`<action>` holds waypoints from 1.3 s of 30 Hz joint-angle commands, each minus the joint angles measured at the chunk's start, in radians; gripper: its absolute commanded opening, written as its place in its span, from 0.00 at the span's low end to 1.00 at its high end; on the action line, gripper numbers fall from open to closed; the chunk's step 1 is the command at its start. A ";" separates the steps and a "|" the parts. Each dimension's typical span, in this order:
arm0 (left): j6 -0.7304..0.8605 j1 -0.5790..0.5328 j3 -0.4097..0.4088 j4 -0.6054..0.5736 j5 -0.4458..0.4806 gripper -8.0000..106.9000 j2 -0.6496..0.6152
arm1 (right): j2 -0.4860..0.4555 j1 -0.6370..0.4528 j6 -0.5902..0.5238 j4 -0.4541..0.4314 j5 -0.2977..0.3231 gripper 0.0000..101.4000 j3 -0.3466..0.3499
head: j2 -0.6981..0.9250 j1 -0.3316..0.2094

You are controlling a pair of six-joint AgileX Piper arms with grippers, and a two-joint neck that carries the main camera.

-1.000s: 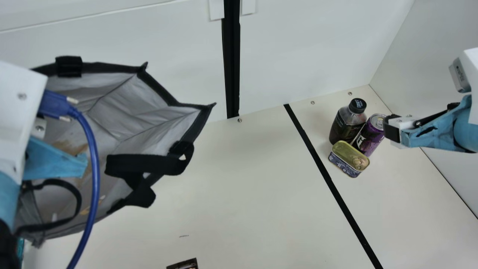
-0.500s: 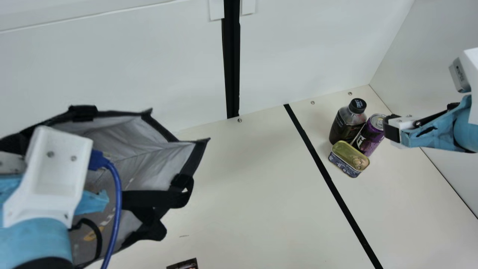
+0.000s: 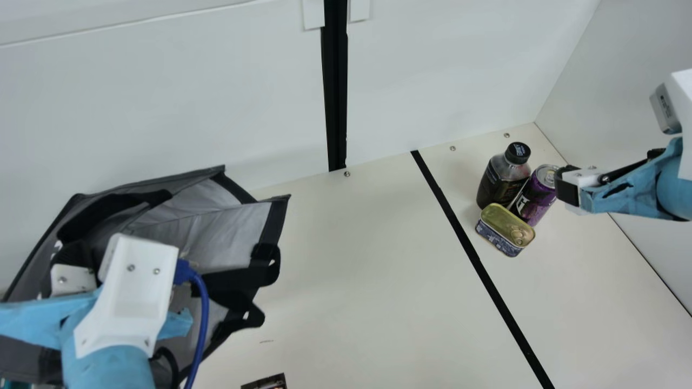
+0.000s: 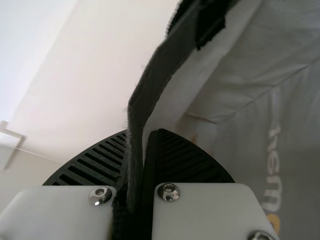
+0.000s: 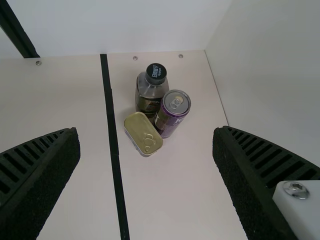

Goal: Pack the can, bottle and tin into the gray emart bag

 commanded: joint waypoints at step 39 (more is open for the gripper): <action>-0.103 -0.034 -0.119 -0.573 -0.130 0.16 0.038 | 0.000 0.000 0.000 -0.001 0.000 0.90 0.000 | -0.001 -0.023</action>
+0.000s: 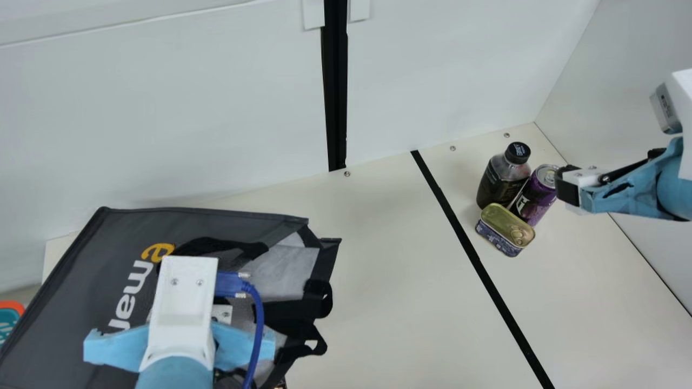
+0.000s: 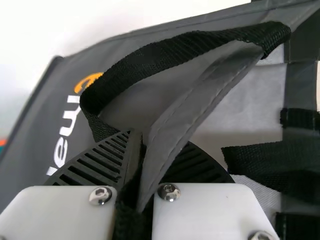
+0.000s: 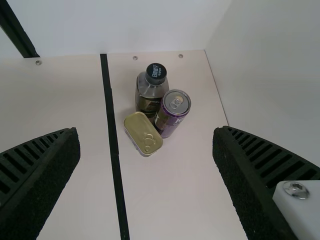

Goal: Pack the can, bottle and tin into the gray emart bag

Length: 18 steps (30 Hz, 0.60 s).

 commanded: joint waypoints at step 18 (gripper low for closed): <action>0.150 0.179 0.017 -0.373 -0.193 0.16 -0.022 | 0.000 0.000 0.000 0.001 0.000 0.90 0.000 | -0.002 -0.023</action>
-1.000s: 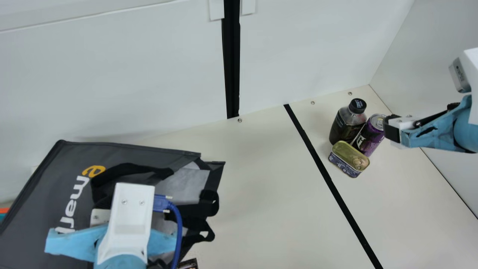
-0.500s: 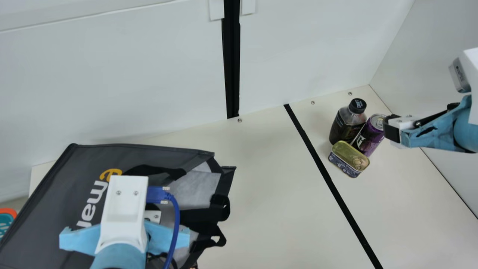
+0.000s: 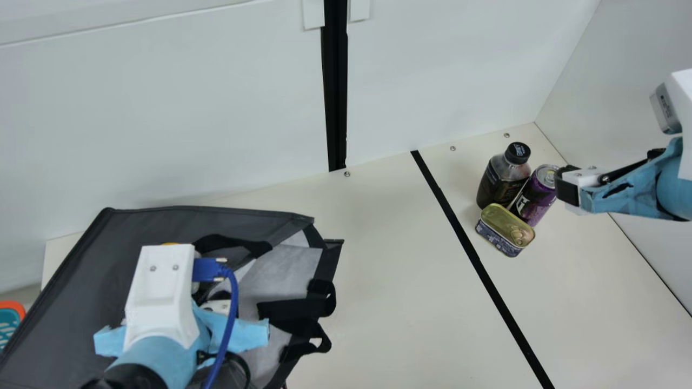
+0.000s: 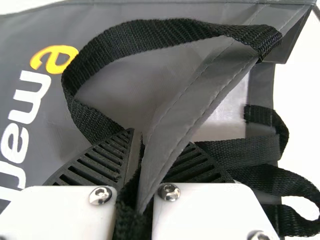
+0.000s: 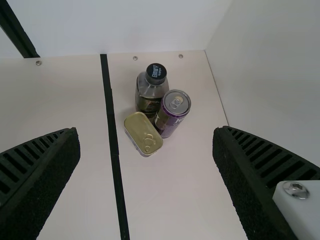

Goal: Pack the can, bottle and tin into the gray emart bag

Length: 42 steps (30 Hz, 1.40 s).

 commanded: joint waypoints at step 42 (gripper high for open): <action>0.349 0.300 -0.039 -0.495 -0.130 0.16 0.018 | 0.000 0.000 0.000 -0.001 0.000 0.90 0.000 | -0.001 -0.023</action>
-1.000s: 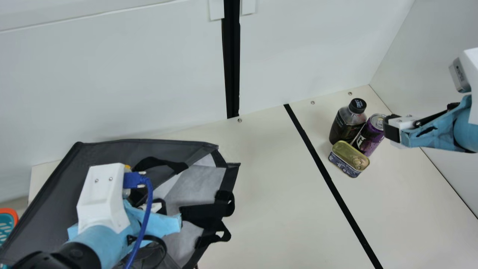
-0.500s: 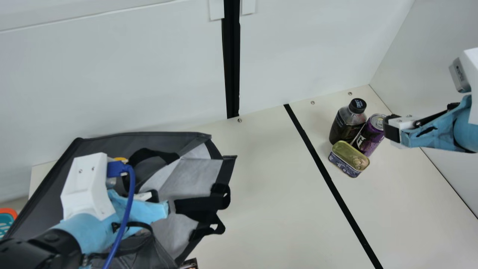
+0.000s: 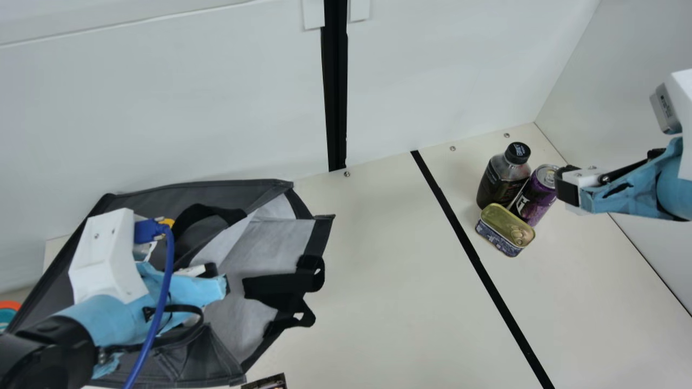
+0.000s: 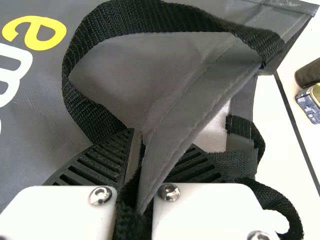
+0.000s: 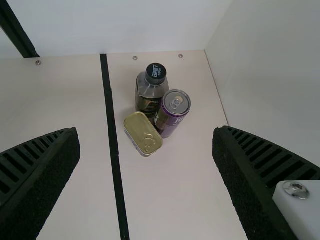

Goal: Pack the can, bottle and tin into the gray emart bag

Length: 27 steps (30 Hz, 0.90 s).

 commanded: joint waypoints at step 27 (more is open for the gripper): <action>0.000 0.000 0.000 0.000 0.000 0.16 0.000 | 0.000 0.000 0.000 0.002 0.000 0.90 0.000 | -0.001 -0.023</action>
